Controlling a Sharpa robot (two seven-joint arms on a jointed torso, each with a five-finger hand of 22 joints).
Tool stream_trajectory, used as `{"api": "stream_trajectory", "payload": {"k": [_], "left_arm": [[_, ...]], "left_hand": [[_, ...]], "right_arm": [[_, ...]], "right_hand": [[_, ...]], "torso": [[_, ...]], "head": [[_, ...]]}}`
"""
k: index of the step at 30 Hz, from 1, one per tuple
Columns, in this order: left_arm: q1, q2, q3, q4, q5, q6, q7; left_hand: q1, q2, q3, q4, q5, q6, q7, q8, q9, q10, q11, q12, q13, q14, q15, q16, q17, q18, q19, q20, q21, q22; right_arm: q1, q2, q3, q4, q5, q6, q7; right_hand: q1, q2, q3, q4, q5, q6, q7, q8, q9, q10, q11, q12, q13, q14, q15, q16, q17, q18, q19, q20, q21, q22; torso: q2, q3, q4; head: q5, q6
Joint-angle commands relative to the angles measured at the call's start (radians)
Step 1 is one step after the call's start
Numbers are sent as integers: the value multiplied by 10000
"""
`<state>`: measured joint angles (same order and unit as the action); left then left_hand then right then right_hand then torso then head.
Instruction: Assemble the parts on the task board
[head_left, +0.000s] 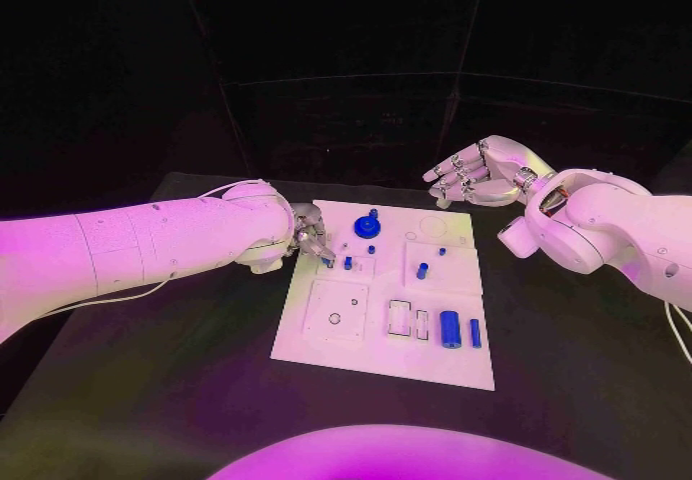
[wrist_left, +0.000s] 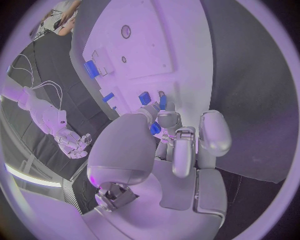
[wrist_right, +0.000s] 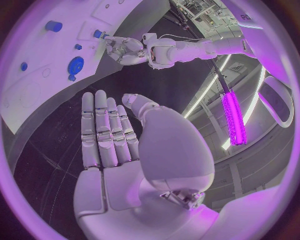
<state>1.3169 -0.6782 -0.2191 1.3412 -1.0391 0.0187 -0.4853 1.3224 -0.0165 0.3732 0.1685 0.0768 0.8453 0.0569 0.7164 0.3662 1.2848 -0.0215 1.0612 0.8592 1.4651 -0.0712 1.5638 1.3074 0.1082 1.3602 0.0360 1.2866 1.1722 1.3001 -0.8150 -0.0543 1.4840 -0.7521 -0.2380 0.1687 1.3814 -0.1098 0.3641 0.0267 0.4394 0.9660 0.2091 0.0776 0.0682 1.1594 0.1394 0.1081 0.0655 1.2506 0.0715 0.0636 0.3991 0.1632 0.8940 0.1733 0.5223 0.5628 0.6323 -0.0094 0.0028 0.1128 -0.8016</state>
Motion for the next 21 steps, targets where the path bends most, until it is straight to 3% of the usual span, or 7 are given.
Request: {"api": "stream_trajectory", "payload": {"k": [1,21], "left_arm": [[6,34,-11,22,-117,185,-117],[-7,88,-27,8,-12,-53,-165]], "left_hand": [[81,7,709,-664,19,33,-71,70,921,67,-14,70,7,1050,-69,55,2601,-183,75,-11,62,10],[8,-19,806,-636,23,53,-76,93,948,78,-17,61,-5,1047,-71,49,2589,-180,69,-14,49,-3]], "right_arm": [[22,16,6,16,-8,57,97],[22,30,6,26,-8,56,105]], "right_hand": [[-78,14,1,-60,16,5,26,52,-2,-61,-17,58,-13,19,32,10,-11,158,-41,1,-35,-9],[-72,18,6,-71,21,5,25,54,-2,-61,-19,60,-13,22,30,12,-24,160,-38,0,-37,-10]], "torso": [[1,-2,7],[1,-1,-3]], "head": [[5,9],[-16,-18]]}}
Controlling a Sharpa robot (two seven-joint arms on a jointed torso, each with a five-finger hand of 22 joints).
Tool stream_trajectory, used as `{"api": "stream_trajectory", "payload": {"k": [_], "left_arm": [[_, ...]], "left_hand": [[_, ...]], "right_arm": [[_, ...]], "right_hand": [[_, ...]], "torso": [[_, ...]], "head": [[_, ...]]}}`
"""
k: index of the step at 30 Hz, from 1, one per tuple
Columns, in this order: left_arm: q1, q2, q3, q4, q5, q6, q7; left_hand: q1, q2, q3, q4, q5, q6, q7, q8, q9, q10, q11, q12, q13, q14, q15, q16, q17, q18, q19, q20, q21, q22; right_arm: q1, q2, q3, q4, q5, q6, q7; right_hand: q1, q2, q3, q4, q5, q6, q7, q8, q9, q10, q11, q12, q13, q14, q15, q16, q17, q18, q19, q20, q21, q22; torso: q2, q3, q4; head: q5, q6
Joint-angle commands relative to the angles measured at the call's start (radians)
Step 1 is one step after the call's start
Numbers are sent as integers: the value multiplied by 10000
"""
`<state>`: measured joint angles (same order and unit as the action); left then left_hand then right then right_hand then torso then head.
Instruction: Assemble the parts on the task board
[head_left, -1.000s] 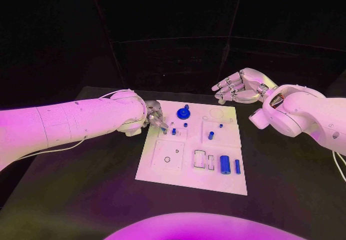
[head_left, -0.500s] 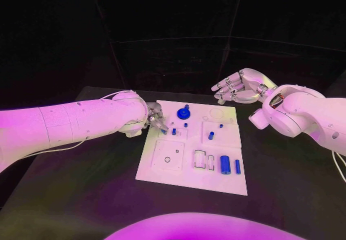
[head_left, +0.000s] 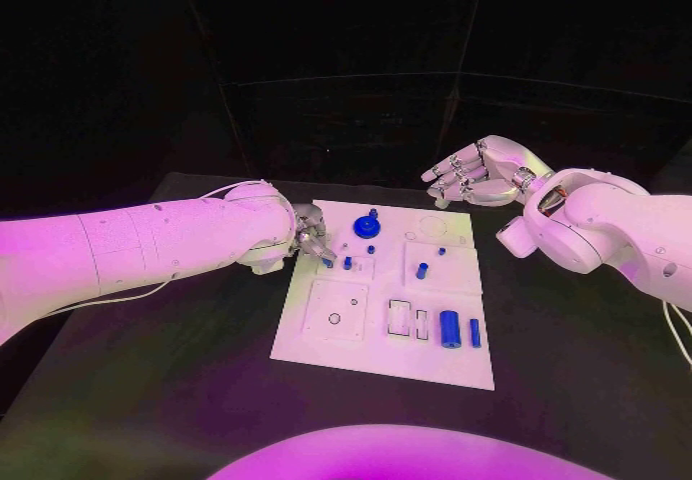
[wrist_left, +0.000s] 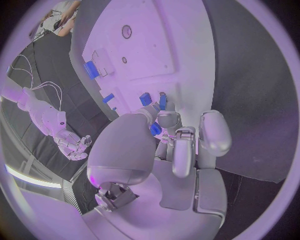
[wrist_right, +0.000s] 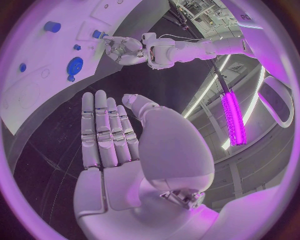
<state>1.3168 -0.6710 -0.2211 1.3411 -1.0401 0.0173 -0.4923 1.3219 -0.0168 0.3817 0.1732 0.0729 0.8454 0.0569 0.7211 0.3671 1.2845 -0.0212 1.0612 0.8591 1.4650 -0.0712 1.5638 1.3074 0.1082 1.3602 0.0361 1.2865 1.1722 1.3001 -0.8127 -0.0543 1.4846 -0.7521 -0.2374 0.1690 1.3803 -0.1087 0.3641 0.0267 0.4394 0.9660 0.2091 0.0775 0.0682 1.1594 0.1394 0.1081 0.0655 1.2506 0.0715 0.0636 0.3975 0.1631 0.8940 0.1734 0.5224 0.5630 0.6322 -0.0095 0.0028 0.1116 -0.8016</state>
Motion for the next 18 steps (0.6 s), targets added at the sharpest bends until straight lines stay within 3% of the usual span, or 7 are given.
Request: {"api": "stream_trajectory", "payload": {"k": [1,18], "left_arm": [[-6,17,-7,5,0,-30,-103],[-16,78,-10,-5,71,75,-157]], "left_hand": [[13,-17,721,-682,62,52,-76,45,939,80,-20,61,-3,1047,-71,49,2589,-179,69,-15,49,-3],[-23,-30,767,-669,61,64,-80,59,953,90,-23,60,-6,1047,-72,49,2588,-181,74,-17,53,6]], "right_arm": [[22,7,6,20,-8,50,102],[22,34,6,6,-8,67,108]], "right_hand": [[-61,7,6,-71,20,5,25,54,-2,-61,-19,60,-13,22,30,12,-8,160,-38,0,-38,-12],[-61,7,6,-71,20,5,25,54,-2,-61,-19,60,-13,22,30,12,-8,160,-38,0,-38,-12]], "torso": [[1,-2,-3],[3,0,-3]], "head": [[-4,-22],[4,-44]]}}
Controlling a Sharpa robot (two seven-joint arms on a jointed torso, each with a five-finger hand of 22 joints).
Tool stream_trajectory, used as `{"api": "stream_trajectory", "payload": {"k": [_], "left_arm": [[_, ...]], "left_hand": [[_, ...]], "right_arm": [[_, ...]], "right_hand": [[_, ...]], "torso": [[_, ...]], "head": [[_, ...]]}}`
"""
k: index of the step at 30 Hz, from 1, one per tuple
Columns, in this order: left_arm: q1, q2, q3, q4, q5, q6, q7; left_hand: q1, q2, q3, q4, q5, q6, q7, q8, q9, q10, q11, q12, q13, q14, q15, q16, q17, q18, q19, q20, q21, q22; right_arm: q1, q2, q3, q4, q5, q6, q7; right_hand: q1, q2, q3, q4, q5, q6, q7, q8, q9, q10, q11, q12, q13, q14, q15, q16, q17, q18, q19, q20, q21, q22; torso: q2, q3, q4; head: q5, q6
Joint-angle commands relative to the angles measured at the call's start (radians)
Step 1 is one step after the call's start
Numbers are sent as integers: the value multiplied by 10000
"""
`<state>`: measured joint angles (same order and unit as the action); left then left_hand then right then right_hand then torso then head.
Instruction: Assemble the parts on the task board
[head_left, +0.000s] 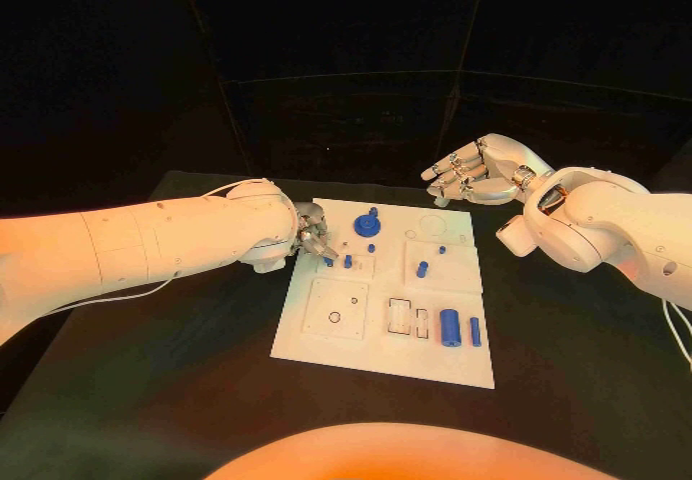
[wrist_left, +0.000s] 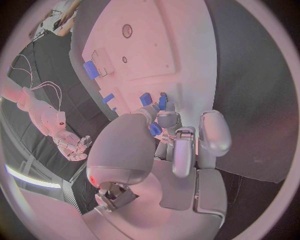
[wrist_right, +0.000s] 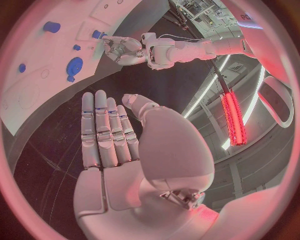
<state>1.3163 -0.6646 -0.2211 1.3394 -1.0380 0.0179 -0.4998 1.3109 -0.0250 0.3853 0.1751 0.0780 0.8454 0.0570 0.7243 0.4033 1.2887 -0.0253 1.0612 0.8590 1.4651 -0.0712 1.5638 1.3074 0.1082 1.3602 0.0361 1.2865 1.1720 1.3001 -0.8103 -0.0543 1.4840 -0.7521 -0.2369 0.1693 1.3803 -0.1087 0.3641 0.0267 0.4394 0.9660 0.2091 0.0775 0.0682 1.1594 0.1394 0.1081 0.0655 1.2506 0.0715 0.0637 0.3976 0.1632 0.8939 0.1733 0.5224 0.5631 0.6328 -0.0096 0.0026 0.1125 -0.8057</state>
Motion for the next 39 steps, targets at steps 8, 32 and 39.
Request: {"api": "stream_trajectory", "payload": {"k": [8,32,39], "left_arm": [[-13,28,-12,28,61,119,-75],[-14,98,-21,-102,258,498,-333],[-14,185,-22,-239,268,450,-344]], "left_hand": [[63,41,758,-680,9,70,-83,36,600,59,16,70,8,1047,-73,49,2588,-181,74,-18,52,7],[-952,-573,242,-155,-59,324,-152,121,696,125,-30,95,21,1052,-114,59,2609,-197,120,-51,88,109],[-1225,-598,-107,68,-58,425,-173,150,728,140,-48,105,25,1057,-134,70,2634,-205,145,-71,106,155]], "right_arm": [[22,13,6,10,-8,64,105],[22,14,6,15,-8,67,97],[22,15,6,22,-8,61,97]], "right_hand": [[-61,8,7,-71,20,5,25,54,-2,-61,-19,60,-13,22,30,11,-9,160,-38,0,-38,-12],[-61,8,7,-71,20,5,25,54,-2,-61,-19,60,-13,22,30,11,-9,160,-38,0,-38,-12],[-59,8,12,-96,22,8,25,59,-1,-64,-19,65,-13,29,29,14,-48,161,-31,-1,-45,-15]], "torso": [[-6,4,9],[-2,-1,0],[-1,1,0]], "head": [[-20,-8],[-31,-51],[-46,-62]]}}
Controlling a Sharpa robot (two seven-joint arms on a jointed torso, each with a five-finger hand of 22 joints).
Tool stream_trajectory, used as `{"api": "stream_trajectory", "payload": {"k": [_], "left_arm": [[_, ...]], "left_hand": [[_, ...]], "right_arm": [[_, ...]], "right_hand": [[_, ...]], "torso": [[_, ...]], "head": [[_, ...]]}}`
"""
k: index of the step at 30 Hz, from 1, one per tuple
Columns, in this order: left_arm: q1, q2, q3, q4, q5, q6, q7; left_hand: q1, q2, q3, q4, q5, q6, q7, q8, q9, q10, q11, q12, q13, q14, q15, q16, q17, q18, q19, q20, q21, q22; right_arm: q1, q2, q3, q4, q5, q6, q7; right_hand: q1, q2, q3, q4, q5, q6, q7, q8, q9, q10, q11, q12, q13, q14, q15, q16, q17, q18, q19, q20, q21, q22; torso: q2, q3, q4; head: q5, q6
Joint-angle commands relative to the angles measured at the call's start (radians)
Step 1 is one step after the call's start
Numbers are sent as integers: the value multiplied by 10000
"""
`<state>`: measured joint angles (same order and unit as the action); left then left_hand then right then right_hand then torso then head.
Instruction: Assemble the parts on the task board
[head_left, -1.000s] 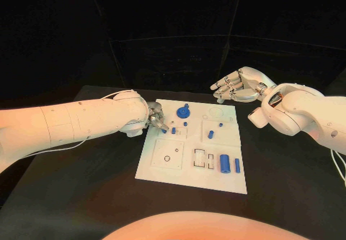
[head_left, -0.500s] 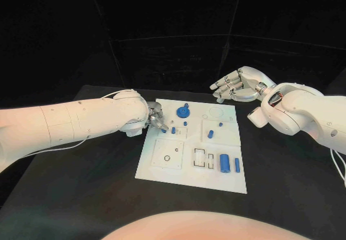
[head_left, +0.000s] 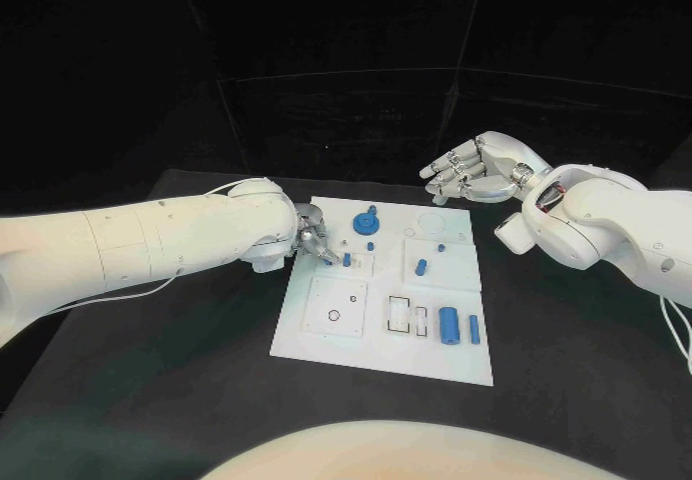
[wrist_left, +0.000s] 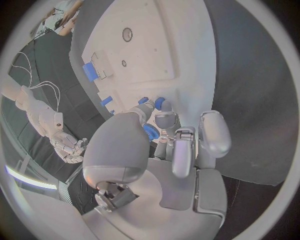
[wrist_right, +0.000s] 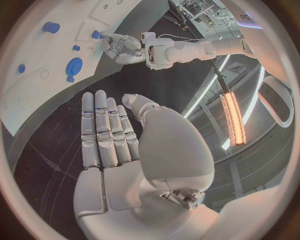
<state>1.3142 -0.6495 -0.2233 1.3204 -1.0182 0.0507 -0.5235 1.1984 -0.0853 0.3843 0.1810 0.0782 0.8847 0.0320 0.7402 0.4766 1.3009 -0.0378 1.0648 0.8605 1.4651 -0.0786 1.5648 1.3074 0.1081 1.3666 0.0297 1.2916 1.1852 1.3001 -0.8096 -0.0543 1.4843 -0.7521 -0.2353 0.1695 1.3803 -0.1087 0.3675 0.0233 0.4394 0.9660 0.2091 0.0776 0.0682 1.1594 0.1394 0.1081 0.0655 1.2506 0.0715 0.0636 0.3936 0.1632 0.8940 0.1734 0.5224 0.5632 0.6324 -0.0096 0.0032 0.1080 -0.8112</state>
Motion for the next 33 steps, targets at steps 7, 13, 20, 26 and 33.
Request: {"api": "stream_trajectory", "payload": {"k": [7,13,20,26,33], "left_arm": [[6,131,0,-177,72,61,-92],[6,219,0,-352,72,15,-86],[6,278,1,-458,72,3,-76],[6,316,2,-469,73,60,-35],[7,333,2,-474,246,177,-21]], "left_hand": [[-234,30,-321,159,-59,63,66,9,21,27,67,77,15,1057,-71,60,2634,-204,86,-19,50,33],[-275,93,-406,238,-53,62,63,8,29,20,66,64,-2,1056,-75,58,2629,-206,89,-24,49,40],[61,378,-356,135,-20,-7,37,-22,42,-6,43,35,-29,1052,-94,50,2612,-198,74,-41,17,20],[868,776,225,-355,9,-225,72,-152,24,-107,59,-116,-177,1046,-89,38,2586,-194,56,-48,-22,8],[975,799,428,-458,11,-274,103,-189,23,-146,83,-193,-262,1042,-66,32,2571,-191,42,-29,-47,-11]], "right_arm": [[22,3,6,29,-8,38,94],[22,-3,6,36,-8,29,94],[22,-5,6,39,-8,28,94],[22,-3,6,36,-8,34,92],[22,-3,6,36,-8,45,89]], "right_hand": [[-59,8,-22,-61,22,8,25,59,-1,-64,-19,65,-13,29,29,14,-8,161,-31,-2,-45,-16],[-62,6,-23,-66,22,5,26,58,-2,-67,-18,65,-14,28,30,13,-18,160,-30,-1,-48,-17],[-62,6,-23,-66,22,5,26,58,-2,-67,-18,65,-14,28,30,13,-18,160,-30,-1,-48,-17],[-62,6,-23,-66,22,5,26,58,-2,-67,-18,65,-14,28,30,13,-18,160,-30,-1,-48,-17],[-62,6,-23,-66,22,5,26,58,-2,-67,-18,65,-14,28,30,13,-18,160,-30,-1,-48,-17]], "torso": [[5,3,-11],[-1,0,0],[4,1,-4],[4,-5,2],[-1,-3,6]], "head": [[-19,-15],[-37,-21],[-42,-30],[-46,-36],[-41,-55]]}}
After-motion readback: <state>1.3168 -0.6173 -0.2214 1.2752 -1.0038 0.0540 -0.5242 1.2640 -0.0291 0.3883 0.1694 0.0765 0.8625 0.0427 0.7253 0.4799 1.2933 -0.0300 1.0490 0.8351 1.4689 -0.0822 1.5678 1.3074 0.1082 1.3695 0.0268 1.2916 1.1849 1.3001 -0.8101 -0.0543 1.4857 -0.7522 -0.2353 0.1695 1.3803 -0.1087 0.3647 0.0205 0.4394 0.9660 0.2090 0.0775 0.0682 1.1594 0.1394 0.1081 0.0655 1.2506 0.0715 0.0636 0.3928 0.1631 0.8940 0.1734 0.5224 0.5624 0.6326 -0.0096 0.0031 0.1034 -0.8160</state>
